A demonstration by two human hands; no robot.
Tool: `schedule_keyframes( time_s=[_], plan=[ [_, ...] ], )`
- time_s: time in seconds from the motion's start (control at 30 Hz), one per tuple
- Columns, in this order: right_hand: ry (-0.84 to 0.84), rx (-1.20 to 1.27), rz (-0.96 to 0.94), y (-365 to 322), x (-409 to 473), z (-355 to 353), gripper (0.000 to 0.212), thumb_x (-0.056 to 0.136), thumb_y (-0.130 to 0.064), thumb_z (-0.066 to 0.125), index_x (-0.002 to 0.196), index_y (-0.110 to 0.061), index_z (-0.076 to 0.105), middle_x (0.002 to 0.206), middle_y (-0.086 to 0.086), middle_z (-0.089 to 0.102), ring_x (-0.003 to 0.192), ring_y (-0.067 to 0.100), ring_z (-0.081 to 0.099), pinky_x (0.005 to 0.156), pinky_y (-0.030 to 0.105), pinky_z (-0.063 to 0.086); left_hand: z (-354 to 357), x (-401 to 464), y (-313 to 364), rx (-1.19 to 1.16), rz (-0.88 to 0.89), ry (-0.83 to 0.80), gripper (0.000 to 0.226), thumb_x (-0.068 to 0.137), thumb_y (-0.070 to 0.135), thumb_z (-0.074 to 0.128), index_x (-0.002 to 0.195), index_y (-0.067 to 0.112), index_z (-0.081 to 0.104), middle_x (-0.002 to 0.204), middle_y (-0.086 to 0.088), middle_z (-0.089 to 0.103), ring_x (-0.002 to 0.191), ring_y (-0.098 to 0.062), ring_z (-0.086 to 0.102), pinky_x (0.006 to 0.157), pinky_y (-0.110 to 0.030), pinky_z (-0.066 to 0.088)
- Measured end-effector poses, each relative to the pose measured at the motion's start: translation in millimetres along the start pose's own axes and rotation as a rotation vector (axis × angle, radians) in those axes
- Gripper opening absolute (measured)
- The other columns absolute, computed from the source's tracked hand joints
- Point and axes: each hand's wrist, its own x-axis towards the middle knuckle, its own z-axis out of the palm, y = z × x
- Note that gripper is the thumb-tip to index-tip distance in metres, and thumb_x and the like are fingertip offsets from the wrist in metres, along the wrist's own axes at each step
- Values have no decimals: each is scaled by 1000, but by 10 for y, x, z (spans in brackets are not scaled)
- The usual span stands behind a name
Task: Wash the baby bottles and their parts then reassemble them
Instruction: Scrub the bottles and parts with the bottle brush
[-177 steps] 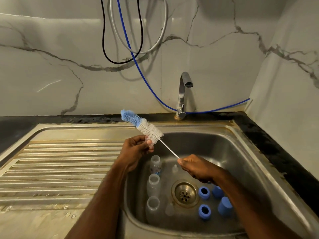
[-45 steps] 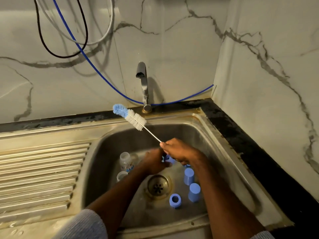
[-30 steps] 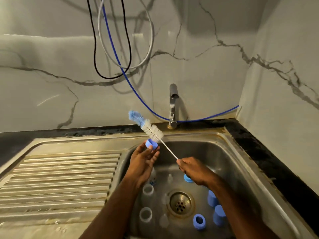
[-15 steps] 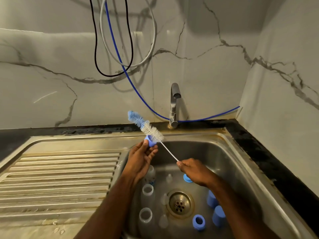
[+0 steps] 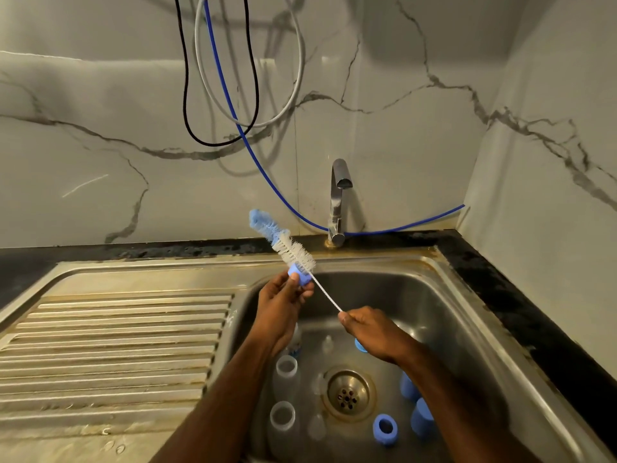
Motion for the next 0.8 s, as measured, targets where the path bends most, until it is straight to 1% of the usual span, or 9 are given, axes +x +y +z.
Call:
schedule_keyframes(
  time_s=[0.1, 0.2, 0.3, 0.4, 0.47, 0.57, 0.67, 0.73, 0.8],
  plan=[
    [-50, 17, -35, -2, -4, -13, 50, 104, -49, 41, 60, -28, 51, 55, -9, 49, 53, 3, 43, 62, 30, 39, -2, 55, 48, -174, -120, 65, 38, 104, 35, 49, 123, 5, 62, 100, -16, 73, 82, -19, 71, 73, -28, 62],
    [-41, -32, -75, -20, -4, 8, 49, 104, -50, 40, 59, -33, 52, 53, -11, 49, 51, 2, 44, 59, 28, 38, -26, 52, 73, -103, -212, 51, 54, 104, 51, 40, 114, 5, 66, 74, -8, 69, 61, -12, 62, 60, -24, 59],
    [57, -62, -56, -15, 6, 14, 51, 103, -52, 39, 60, -25, 48, 54, -7, 50, 52, 4, 46, 61, 35, 43, -42, 48, 74, -54, -227, 21, 56, 102, 54, 41, 112, 4, 67, 72, -6, 66, 59, -11, 57, 58, -23, 55],
    [47, -70, -45, 14, -3, -18, 52, 103, -51, 39, 60, -24, 48, 56, -4, 51, 53, 5, 47, 62, 37, 45, -53, 43, 74, 10, -167, -28, 51, 94, 46, 54, 115, 1, 66, 83, -11, 68, 68, -14, 61, 62, -24, 57],
    [11, -49, -71, 18, -19, -20, 50, 103, -52, 40, 59, -29, 50, 55, -6, 50, 53, 4, 45, 60, 35, 43, -70, 44, 73, -32, -119, -40, 44, 89, 36, 61, 115, 0, 65, 90, -15, 69, 75, -17, 64, 65, -25, 60],
    [18, -44, -75, -11, -13, 10, 50, 103, -52, 39, 60, -28, 51, 55, -6, 50, 53, 5, 46, 60, 34, 42, -82, 44, 96, -54, -110, -61, 46, 89, 35, 61, 118, -1, 62, 92, -16, 70, 77, -19, 66, 70, -26, 62],
    [59, -79, -5, -26, 4, -12, 53, 103, -51, 39, 60, -21, 49, 57, -4, 53, 55, 9, 50, 62, 36, 45, -78, 43, 93, 6, 8, -105, 39, 89, 25, 63, 120, 1, 64, 104, -21, 71, 85, -22, 70, 75, -28, 62],
    [44, -73, 7, -11, 1, -39, 54, 104, -50, 39, 59, -21, 47, 53, -5, 50, 52, 8, 47, 61, 35, 43, -71, 45, 77, 0, 91, -66, 38, 88, 16, 65, 125, 4, 62, 113, -18, 72, 97, -25, 72, 83, -33, 62],
    [8, -55, -9, -16, -10, -51, 54, 103, -50, 40, 57, -23, 47, 51, -7, 48, 49, 5, 44, 60, 35, 41, -65, 55, 54, -38, 122, -2, 32, 91, 8, 64, 123, 8, 62, 113, -12, 74, 105, -27, 72, 90, -37, 61]
  ],
)
